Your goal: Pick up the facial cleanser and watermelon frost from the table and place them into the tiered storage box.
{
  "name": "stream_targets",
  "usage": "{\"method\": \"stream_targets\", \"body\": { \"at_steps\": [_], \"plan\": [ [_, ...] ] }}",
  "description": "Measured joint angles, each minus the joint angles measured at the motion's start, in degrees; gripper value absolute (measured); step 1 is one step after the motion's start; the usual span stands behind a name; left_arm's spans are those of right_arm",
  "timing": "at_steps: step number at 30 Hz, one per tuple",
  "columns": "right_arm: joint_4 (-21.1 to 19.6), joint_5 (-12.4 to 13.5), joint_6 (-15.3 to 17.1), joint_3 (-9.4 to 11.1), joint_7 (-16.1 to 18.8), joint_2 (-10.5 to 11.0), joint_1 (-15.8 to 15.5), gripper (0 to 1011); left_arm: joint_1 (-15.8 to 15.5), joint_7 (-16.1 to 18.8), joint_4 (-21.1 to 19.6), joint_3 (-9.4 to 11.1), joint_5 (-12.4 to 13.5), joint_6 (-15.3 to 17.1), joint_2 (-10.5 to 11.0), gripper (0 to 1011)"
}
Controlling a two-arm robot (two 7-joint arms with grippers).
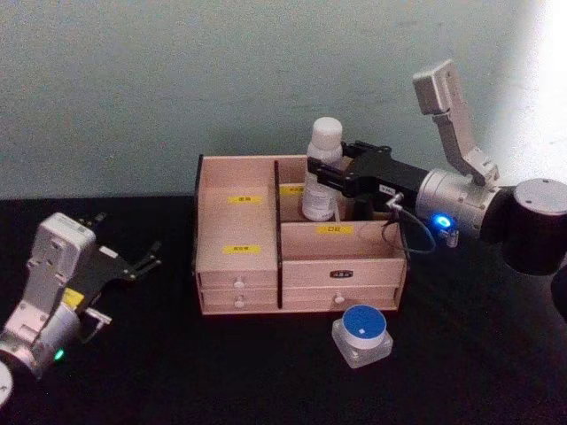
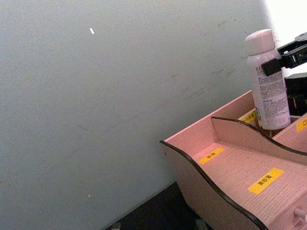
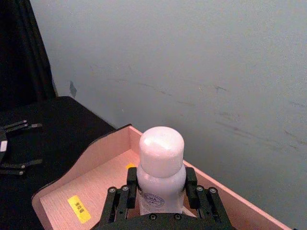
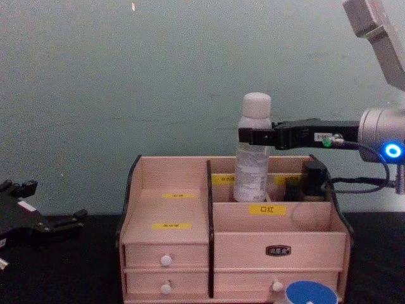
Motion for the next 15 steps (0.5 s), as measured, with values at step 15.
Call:
{"method": "stream_targets", "body": {
  "at_steps": [15],
  "plan": [
    [1.39, -0.64, 0.01, -0.35, 0.16, -0.86, 0.14, 596, 0.00, 0.00, 0.00, 0.00, 0.00, 0.00, 0.00, 1001]
  ]
}}
